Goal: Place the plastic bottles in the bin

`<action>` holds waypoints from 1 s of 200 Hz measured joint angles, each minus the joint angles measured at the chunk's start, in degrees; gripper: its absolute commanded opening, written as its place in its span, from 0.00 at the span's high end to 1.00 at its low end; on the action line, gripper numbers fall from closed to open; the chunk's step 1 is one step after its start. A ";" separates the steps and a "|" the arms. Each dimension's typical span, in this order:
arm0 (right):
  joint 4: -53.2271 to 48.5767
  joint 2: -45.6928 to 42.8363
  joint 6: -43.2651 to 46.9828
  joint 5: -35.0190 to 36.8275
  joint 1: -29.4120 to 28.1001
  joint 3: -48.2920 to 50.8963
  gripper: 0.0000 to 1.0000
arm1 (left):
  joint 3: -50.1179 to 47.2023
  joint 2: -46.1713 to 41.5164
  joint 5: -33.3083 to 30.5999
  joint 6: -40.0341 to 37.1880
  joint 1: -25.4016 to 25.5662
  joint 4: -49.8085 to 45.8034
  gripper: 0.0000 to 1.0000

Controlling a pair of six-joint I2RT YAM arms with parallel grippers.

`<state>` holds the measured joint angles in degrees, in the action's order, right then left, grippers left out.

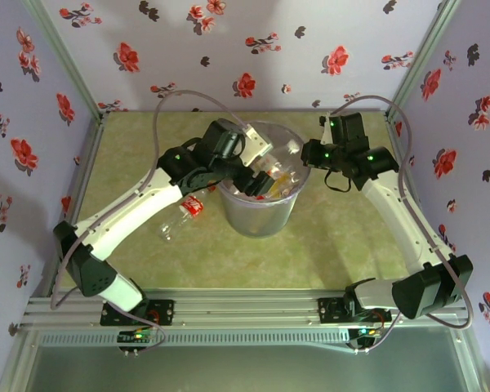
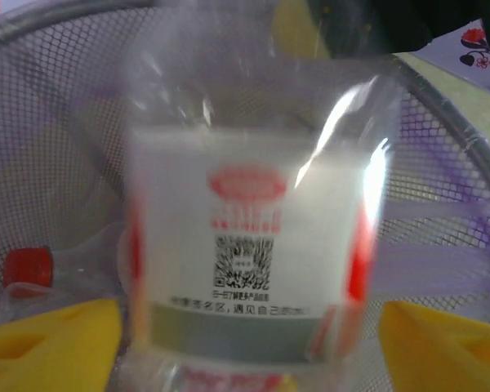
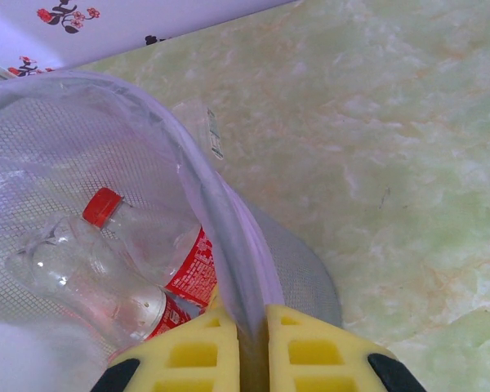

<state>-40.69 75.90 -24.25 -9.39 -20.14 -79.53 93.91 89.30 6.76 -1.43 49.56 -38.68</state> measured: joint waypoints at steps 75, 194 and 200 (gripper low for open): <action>0.02 0.00 0.00 -0.02 0.00 0.00 1.00 | 1.66 0.33 0.85 2.58 -0.48 3.93 0.25; 0.37 0.00 -0.02 -0.02 0.00 0.15 1.00 | 5.99 12.17 0.87 12.90 -3.61 3.45 0.57; 0.37 0.00 -0.02 -0.02 0.00 0.15 1.00 | 5.84 12.28 0.85 13.07 -3.61 3.48 0.58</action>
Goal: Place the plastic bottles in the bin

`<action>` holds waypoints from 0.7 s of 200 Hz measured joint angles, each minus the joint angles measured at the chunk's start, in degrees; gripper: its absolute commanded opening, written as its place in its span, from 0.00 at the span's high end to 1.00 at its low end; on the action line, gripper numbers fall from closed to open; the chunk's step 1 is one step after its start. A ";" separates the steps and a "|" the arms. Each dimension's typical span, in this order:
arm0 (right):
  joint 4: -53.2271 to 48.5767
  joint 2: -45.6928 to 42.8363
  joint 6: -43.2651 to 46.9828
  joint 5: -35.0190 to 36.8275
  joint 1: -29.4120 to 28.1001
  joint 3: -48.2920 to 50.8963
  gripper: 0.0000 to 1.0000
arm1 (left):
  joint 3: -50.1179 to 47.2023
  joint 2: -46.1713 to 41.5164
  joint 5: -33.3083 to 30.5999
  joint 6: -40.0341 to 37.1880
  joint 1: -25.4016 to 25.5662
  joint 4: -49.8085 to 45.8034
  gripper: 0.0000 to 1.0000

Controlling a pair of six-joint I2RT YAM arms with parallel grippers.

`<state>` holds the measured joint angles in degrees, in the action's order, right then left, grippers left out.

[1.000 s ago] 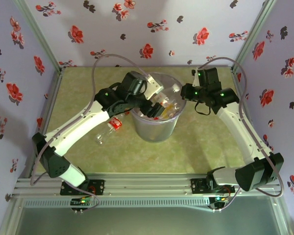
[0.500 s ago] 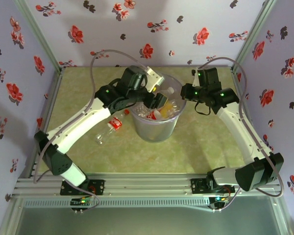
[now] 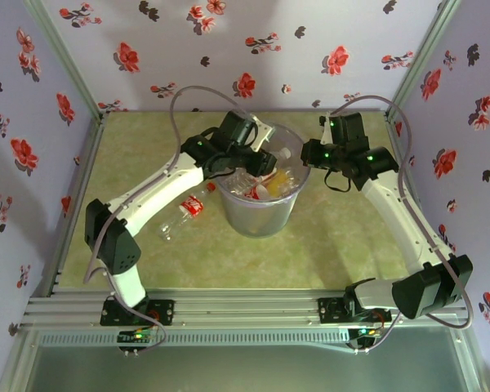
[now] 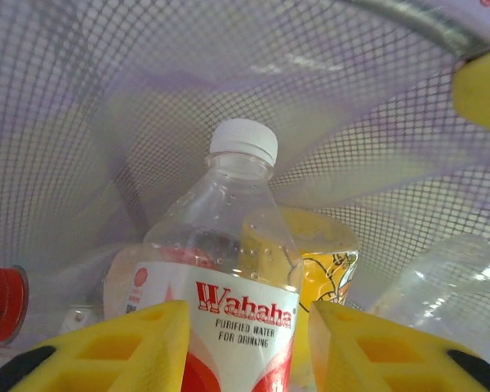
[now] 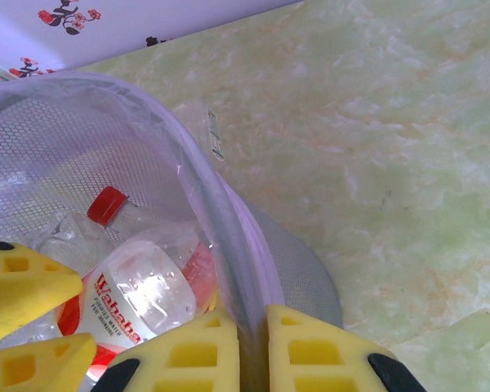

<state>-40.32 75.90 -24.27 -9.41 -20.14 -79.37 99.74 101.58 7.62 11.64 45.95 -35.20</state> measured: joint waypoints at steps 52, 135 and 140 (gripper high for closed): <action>0.22 0.11 -0.02 0.00 0.00 0.04 1.00 | -0.79 0.59 -0.04 0.13 0.00 0.13 0.58; 0.24 0.13 -0.39 0.00 0.00 0.04 1.00 | -0.22 -2.43 0.13 -0.63 0.00 0.92 0.24; 0.24 0.13 -0.39 0.00 0.00 0.04 1.00 | -0.09 -2.89 0.13 -0.66 0.00 0.92 0.24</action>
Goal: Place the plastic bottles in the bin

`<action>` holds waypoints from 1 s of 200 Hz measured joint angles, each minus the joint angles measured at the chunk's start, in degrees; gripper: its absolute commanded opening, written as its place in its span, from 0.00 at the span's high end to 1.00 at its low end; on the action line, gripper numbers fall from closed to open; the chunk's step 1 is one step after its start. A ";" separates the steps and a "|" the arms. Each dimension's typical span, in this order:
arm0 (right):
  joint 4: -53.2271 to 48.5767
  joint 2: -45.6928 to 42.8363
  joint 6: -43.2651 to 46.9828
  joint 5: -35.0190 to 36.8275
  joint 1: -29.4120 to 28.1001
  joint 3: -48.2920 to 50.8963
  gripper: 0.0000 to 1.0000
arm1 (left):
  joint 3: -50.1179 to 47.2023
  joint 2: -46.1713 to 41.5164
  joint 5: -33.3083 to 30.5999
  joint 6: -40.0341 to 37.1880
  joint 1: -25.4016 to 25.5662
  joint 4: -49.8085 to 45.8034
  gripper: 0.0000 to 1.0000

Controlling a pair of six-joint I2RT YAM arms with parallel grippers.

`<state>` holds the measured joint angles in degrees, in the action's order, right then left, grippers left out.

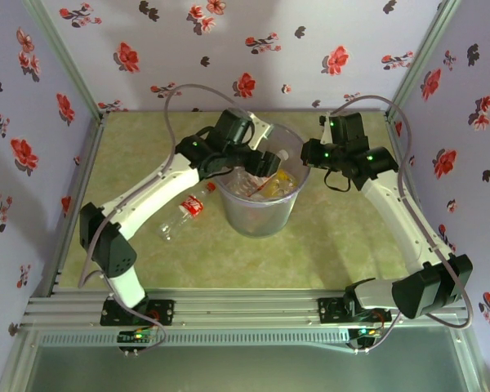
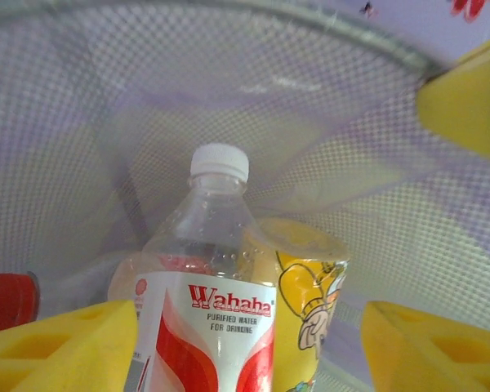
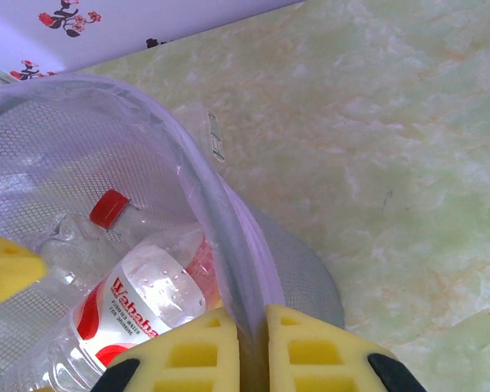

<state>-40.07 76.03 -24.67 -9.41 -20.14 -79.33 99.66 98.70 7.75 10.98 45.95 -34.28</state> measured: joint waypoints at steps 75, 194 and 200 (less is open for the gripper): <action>0.04 -0.02 -0.02 0.07 0.00 0.00 1.00 | -2.36 -13.18 0.00 -0.11 -2.27 0.42 0.20; -1.22 -0.94 -0.04 1.51 1.22 0.00 1.00 | -32.59 -32.04 -6.99 2.23 -17.09 -6.54 0.00; -1.60 -1.11 -0.04 1.55 1.73 0.00 1.00 | -33.46 -31.58 -7.67 2.23 -17.11 -6.64 0.00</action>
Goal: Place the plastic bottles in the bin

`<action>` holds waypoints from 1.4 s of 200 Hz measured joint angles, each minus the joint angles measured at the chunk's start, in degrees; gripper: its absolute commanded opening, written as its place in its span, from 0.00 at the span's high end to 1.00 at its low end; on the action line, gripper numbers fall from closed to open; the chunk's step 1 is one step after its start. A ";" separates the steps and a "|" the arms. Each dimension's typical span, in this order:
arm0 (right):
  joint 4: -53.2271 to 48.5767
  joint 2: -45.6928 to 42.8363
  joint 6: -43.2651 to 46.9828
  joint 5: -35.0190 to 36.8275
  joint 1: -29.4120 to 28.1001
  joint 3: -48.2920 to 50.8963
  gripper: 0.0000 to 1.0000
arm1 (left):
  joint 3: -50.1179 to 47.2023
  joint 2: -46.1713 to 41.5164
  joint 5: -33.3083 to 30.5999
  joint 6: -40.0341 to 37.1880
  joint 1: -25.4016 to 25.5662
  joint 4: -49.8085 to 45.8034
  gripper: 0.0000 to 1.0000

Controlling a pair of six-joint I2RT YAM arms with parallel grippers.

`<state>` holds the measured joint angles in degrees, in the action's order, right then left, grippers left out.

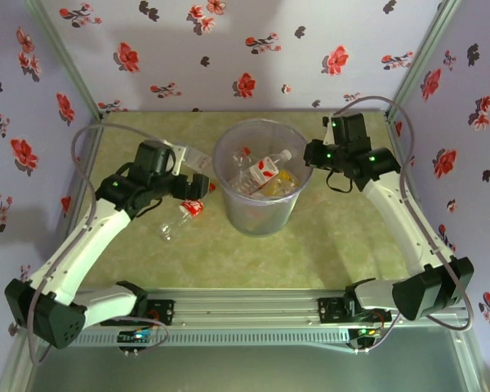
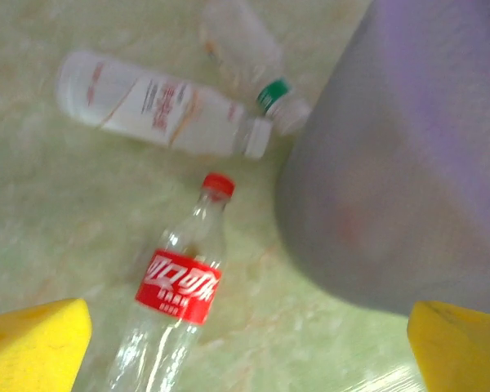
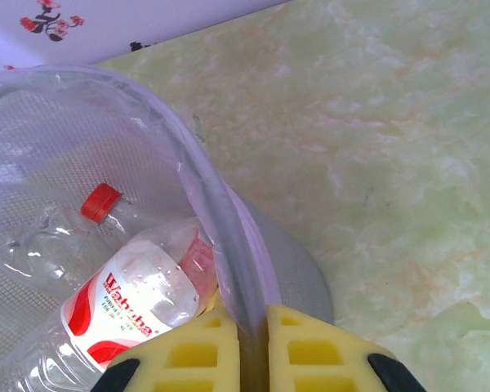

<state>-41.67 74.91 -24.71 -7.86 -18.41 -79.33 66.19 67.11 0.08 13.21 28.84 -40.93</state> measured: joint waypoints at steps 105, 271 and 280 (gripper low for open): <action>-2.32 -4.00 0.02 0.85 3.80 2.25 1.00 | -9.29 11.61 -4.02 0.00 -4.28 5.18 0.02; -1.46 -4.42 0.00 0.76 4.04 3.02 1.00 | -6.84 27.98 -2.51 0.44 -4.44 9.38 0.34; -1.44 -4.42 0.00 0.52 4.17 3.02 1.00 | -6.51 28.26 -2.45 0.44 -4.44 9.40 0.36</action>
<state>-43.11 70.50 -24.71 -7.33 -14.24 -76.31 59.68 95.37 -2.37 13.65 24.40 -31.53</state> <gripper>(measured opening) 0.120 0.673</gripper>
